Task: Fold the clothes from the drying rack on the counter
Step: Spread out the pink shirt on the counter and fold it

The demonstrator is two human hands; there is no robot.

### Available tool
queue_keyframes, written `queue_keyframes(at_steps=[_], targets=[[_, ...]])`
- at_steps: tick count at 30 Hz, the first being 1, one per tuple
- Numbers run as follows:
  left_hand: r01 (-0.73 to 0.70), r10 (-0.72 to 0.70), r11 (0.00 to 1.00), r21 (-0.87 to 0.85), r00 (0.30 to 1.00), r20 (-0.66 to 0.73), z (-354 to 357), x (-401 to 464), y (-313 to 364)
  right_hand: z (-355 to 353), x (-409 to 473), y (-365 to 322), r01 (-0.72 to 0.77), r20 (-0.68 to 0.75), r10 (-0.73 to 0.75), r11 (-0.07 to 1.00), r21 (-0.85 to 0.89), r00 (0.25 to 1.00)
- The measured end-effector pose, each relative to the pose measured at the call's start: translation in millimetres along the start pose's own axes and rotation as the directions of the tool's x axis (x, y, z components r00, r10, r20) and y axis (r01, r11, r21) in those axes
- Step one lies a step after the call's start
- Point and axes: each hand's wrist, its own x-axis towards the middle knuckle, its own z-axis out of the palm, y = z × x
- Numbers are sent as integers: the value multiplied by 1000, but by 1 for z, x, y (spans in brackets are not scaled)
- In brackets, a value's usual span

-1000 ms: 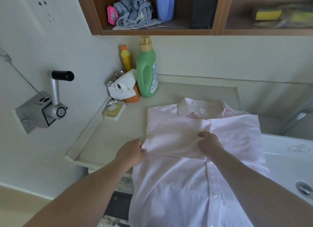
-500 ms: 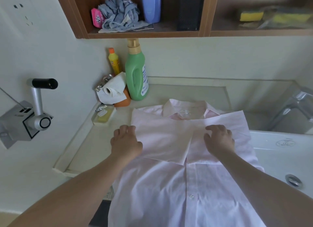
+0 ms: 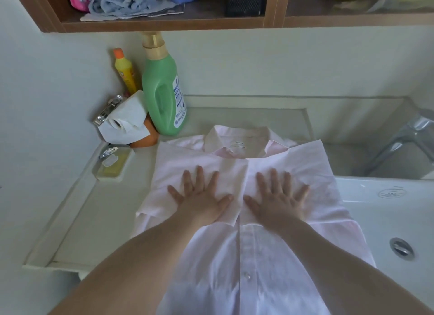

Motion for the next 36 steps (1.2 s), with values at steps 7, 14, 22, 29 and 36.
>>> queue_keyframes(at_steps=[7,14,22,29,36], targets=[[40,-40,999,6,998,-41,-13,33,-12,-4,39,-20,4,-27,-3,1000,10,1000],[-20,15,997,-73,998,-61,-22,34,-22,-16,48,-14,44,68,-52,993,110,996],[-45,-2,994,-97,899,-439,16,-43,-82,1,11,45,191,-304,-73,905,379,950],[185,-286,953,-239,806,-519,60,-129,-111,21,-27,60,181,-350,-60,928,326,935],[366,-566,796,-482,731,-380,72,-186,-122,33,-81,72,122,-303,-15,933,339,953]])
